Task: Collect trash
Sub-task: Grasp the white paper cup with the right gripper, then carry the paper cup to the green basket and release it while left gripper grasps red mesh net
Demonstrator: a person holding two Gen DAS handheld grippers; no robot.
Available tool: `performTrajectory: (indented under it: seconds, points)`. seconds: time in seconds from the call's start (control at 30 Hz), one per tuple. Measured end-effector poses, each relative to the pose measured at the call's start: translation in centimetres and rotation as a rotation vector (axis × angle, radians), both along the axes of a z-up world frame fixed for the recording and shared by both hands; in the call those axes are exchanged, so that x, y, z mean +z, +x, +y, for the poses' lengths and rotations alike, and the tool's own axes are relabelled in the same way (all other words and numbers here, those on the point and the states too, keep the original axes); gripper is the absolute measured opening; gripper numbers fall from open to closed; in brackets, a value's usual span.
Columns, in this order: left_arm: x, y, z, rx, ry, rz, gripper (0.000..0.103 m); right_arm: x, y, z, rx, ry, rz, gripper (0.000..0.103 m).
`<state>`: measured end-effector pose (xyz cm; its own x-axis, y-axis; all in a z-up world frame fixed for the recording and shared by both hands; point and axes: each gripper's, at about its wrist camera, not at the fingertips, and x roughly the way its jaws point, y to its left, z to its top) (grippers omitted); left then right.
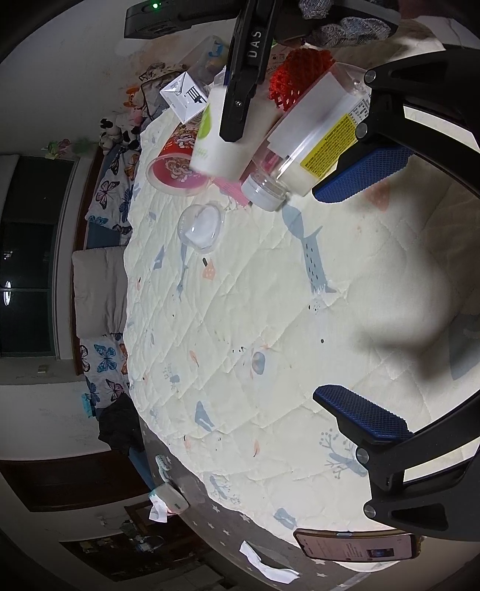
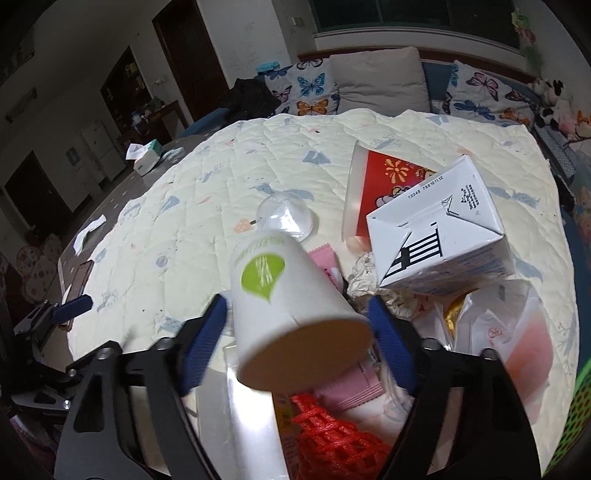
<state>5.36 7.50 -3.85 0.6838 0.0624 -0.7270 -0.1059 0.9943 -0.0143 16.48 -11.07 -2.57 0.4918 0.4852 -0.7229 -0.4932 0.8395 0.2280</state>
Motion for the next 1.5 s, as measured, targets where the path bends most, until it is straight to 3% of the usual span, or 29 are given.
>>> performTrajectory:
  seconds: [0.37,0.6,0.83,1.0,1.33,1.5]
  points:
    - [0.7,-0.4,-2.4,-0.051,-0.005,-0.011,0.096,3.0,-2.0,-2.6,-0.032,0.074,-0.054,0.069]
    - [1.3,-0.6,-4.9,-0.129,-0.005,-0.032,0.096,5.6,-3.3,-5.8,-0.065,0.179,-0.074,0.069]
    - [1.7,-0.7,-7.0,-0.210,-0.020,-0.041,0.096,7.7,-4.4,-8.3,-0.123,0.202,-0.119,0.069]
    - [2.0,0.0,-9.5,-0.311,-0.052,-0.039,0.095,8.8,-6.2,-11.2,-0.195,0.188,-0.164,0.069]
    - [1.8,1.7,-16.4,-0.586,0.001,-0.043,0.095,8.3,-9.8,-18.6,-0.395,0.093,-0.197,0.069]
    - [1.2,2.8,-18.3,-0.674,0.043,-0.023,0.094,7.4,-11.2,-22.4,-0.497,0.063,-0.181,0.069]
